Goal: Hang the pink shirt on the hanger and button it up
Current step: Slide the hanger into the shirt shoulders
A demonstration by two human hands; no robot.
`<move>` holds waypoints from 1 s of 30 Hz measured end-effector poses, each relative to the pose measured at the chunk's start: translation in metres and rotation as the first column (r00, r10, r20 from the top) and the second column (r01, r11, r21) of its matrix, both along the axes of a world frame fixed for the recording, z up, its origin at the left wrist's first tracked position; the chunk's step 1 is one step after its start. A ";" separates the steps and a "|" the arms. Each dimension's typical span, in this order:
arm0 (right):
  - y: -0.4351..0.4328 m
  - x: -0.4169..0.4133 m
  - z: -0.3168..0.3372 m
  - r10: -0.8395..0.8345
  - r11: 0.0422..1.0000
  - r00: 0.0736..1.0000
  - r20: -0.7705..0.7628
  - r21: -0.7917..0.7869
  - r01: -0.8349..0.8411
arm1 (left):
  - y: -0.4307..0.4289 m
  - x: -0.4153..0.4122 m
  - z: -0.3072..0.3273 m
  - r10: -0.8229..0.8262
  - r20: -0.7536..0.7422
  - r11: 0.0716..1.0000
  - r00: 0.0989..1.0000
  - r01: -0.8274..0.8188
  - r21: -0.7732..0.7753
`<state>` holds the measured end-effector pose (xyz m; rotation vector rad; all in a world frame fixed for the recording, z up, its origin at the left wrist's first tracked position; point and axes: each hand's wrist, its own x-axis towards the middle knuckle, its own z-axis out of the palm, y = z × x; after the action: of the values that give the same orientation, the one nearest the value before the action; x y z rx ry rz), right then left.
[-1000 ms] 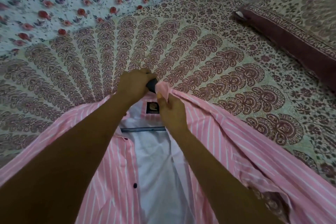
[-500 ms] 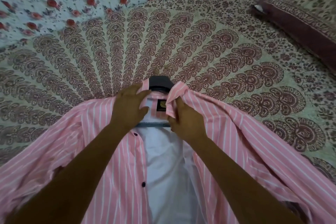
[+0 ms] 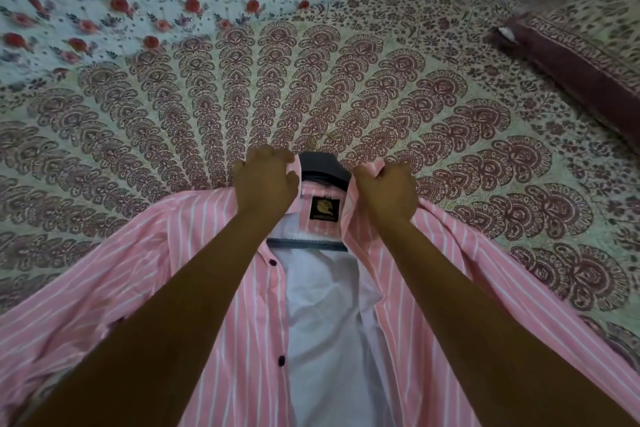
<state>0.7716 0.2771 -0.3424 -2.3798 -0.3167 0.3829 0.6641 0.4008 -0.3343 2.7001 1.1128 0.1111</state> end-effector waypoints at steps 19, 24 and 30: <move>-0.014 -0.001 -0.006 0.255 0.964 0.961 -0.110 0.101 -0.245 | 0.025 -0.010 -0.019 -0.022 0.089 0.945 0.996 0.049 -0.322; -0.062 -0.061 -0.021 0.337 0.941 0.918 0.209 -0.102 -0.322 | -0.040 -0.054 -0.007 0.063 0.222 0.987 0.973 -0.028 -0.160; -0.129 -0.131 -0.036 0.138 0.987 0.969 0.204 -0.114 -0.116 | -0.116 -0.125 -0.025 0.134 -0.081 0.965 0.988 -0.149 -0.215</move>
<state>0.6404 0.1481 -0.3783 -2.5125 -0.5628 0.2076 0.5394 0.2846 -0.3593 2.4439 1.2568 -0.0756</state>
